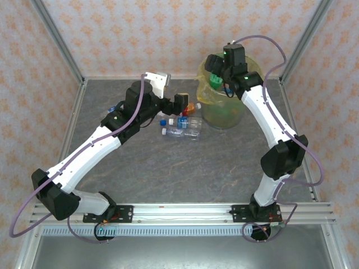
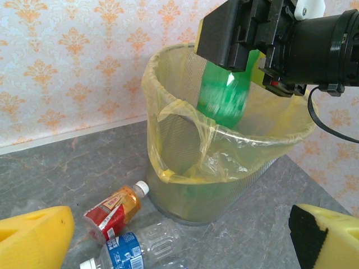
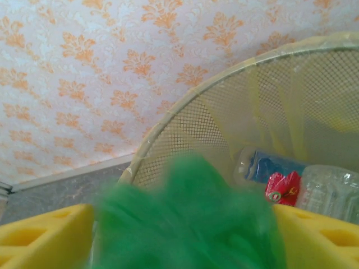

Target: Put the plastic bottles in the bin

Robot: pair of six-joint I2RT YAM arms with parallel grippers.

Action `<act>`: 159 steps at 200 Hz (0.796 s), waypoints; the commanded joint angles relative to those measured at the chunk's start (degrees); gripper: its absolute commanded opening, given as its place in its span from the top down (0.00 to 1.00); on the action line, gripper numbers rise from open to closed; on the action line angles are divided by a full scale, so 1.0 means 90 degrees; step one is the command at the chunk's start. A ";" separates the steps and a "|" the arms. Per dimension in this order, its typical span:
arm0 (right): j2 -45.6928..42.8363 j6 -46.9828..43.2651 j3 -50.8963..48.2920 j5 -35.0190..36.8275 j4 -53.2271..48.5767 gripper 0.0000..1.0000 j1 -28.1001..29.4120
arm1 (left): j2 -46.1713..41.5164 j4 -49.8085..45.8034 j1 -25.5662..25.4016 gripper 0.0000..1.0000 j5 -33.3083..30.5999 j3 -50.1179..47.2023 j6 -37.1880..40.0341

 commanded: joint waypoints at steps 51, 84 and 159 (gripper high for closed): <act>-0.0557 -0.0103 -0.0319 0.0472 -0.0079 0.00 0.0003 | -0.0032 0.0046 0.0079 0.01 -0.0046 0.0117 -0.0026; -0.0720 -0.0116 -0.0399 0.0473 -0.0049 0.00 0.0002 | 0.0010 -0.0040 0.0137 0.01 -0.0145 0.0095 -0.0159; -0.1009 0.0078 -0.0497 0.0417 -0.0017 0.00 0.0008 | 0.0329 -0.0378 0.0844 0.01 -0.0251 -0.0104 -0.0933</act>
